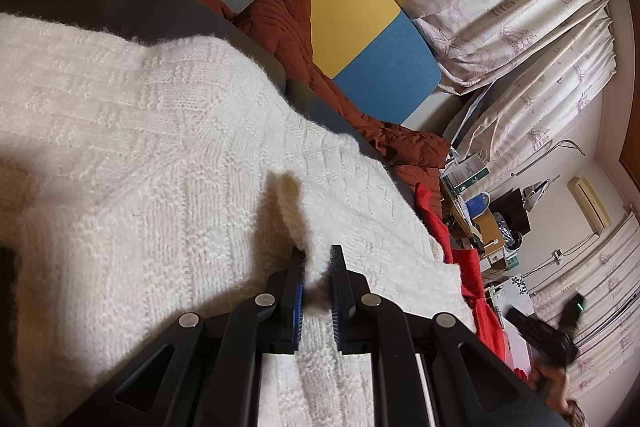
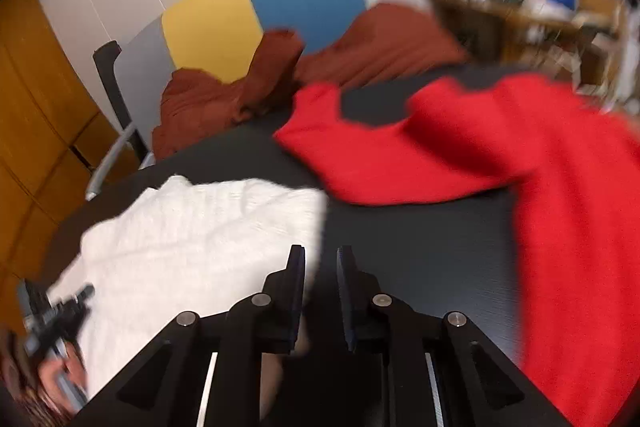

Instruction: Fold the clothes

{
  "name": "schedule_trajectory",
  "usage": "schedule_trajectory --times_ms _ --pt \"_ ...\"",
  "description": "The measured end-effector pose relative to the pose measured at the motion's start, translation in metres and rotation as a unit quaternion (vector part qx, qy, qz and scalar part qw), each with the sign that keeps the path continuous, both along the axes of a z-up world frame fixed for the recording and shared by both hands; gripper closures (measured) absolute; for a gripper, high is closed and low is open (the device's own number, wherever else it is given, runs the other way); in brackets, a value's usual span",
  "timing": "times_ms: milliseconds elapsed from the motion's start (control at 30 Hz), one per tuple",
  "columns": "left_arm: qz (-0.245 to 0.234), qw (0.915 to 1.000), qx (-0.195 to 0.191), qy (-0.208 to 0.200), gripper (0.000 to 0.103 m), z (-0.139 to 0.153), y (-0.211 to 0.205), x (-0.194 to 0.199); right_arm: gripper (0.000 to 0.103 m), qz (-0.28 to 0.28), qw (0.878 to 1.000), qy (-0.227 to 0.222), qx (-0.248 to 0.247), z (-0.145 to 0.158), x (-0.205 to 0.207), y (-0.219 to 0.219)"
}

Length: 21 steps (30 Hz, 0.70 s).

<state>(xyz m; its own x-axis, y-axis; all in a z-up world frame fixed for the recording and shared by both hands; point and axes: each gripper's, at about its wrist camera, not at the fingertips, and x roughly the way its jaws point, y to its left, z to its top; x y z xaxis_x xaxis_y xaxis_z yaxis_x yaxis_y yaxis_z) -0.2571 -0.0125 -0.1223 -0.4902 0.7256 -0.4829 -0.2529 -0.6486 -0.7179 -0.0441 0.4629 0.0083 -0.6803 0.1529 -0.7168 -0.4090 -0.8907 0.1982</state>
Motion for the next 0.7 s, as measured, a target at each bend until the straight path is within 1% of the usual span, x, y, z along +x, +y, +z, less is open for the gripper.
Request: schedule_trajectory --times_ms 67,133,167,200,267,300,367,433,467,533,567,600,700 --pt "0.000 1.0000 -0.001 0.000 0.091 0.000 0.000 0.000 0.085 -0.041 0.998 -0.014 0.048 0.018 0.041 0.001" --pt "0.001 1.0000 -0.004 0.000 0.091 0.001 0.000 0.000 0.085 -0.070 0.993 -0.028 0.089 0.030 0.070 -0.001" --pt "0.001 1.0000 -0.006 0.000 0.091 0.001 0.001 0.000 0.081 -0.084 0.990 -0.036 0.109 0.036 0.084 -0.002" --pt "0.001 1.0000 -0.007 0.001 0.091 0.001 0.001 0.000 0.072 -0.098 0.986 -0.043 0.129 0.042 0.098 -0.003" --pt "0.001 0.9999 -0.011 0.001 0.091 0.002 0.001 0.000 0.061 -0.078 0.987 -0.038 0.137 0.053 0.107 -0.012" --pt "0.001 0.9999 -0.012 0.001 0.091 0.002 0.002 0.000 0.061 -0.056 0.990 -0.025 0.129 0.055 0.103 -0.023" --pt "0.002 0.9999 -0.015 0.002 0.091 0.002 0.002 0.000 0.061 -0.003 0.994 0.006 0.107 0.055 0.089 -0.045" --pt "0.003 0.9998 -0.018 0.003 0.091 0.003 0.002 0.001 0.064 0.057 0.995 0.026 0.079 0.045 0.059 -0.073" --pt "0.004 0.9998 -0.020 0.003 0.091 0.003 0.002 0.001 0.064 0.083 0.994 0.029 0.062 0.037 0.040 -0.088" --pt "0.005 0.9997 -0.023 0.004 0.091 0.003 0.003 0.002 0.068 0.118 0.992 0.032 0.022 0.019 0.000 -0.108" --pt "0.005 0.9997 -0.024 0.004 0.091 0.003 0.003 0.002 0.070 0.130 0.991 0.027 0.004 0.009 -0.022 -0.116" --pt "0.005 0.9996 -0.026 0.004 0.091 0.003 0.003 0.002 0.070 0.132 0.991 0.020 -0.002 -0.001 -0.040 -0.121" --pt "0.007 0.9996 -0.027 0.004 0.092 0.003 0.004 0.002 0.070 0.116 0.993 -0.007 0.000 -0.027 -0.084 -0.126"
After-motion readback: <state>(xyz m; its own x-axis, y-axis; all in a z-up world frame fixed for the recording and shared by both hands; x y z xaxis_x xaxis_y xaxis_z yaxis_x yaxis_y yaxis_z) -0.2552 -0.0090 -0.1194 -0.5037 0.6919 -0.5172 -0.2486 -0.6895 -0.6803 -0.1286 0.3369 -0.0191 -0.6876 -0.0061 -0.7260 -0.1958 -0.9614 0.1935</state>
